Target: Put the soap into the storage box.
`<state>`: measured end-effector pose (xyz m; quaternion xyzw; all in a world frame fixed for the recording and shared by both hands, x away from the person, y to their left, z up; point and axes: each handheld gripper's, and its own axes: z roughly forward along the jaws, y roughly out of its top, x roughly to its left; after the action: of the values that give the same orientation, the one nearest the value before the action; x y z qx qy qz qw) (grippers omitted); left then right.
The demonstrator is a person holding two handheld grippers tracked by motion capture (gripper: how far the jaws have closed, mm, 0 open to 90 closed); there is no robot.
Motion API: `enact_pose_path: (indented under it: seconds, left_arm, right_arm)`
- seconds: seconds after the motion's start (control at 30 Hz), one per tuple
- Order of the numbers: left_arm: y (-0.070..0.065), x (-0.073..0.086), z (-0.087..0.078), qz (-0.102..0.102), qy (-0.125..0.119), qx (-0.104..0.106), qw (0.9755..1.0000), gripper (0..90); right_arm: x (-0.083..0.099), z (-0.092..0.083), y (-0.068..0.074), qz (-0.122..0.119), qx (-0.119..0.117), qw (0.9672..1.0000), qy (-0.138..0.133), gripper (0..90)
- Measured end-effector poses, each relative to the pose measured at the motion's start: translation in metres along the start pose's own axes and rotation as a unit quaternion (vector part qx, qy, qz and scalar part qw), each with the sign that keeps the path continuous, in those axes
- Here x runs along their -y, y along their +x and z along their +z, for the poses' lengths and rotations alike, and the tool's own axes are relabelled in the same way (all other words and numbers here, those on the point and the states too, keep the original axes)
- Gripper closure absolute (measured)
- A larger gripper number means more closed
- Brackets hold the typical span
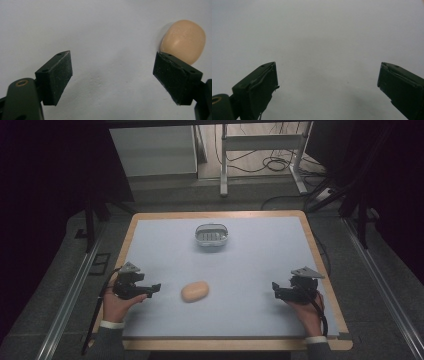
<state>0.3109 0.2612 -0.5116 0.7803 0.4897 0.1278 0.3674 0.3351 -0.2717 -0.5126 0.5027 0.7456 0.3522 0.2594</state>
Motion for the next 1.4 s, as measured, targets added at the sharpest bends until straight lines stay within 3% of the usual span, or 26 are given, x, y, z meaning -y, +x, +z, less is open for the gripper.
enact_pose_path:
  seconds: [0.13,0.43,0.63,0.97,1.1,1.27,1.4]
  left_arm:
    - [0.001,0.0,0.003,0.006,0.009,-0.006,0.9999,16.4]
    - [0.0,0.001,0.003,0.01,0.011,-0.004,0.9999,16.8]
    - [-0.001,0.0,0.003,0.013,0.015,-0.01,0.9998,17.4]
    - [-0.009,0.0,0.013,0.024,0.051,-0.029,0.998,19.1]
    - [-0.02,-0.005,0.009,0.035,0.045,-0.023,0.9981,19.1]
    - [-0.023,-0.014,0.002,0.045,0.037,-0.017,0.9982,19.4]
    - [-0.026,-0.02,-0.002,0.055,0.042,-0.014,0.9975,19.5]
  right_arm:
    - [0.002,-0.01,0.0,-0.015,-0.005,0.9998,-0.012,6.4]
    - [0.006,-0.022,-0.003,0.003,-0.016,0.9991,-0.04,8.5]
    - [0.007,-0.024,-0.005,-0.004,-0.018,0.9984,-0.053,9.3]
    - [0.012,-0.02,-0.015,0.008,-0.027,0.9986,-0.044,9.5]
    - [0.012,-0.021,-0.016,0.012,-0.027,0.9986,-0.044,9.5]
    - [0.012,-0.023,-0.013,0.001,-0.025,0.9988,-0.041,9.5]
    - [0.011,-0.026,-0.013,0.009,-0.027,0.9986,-0.046,9.5]
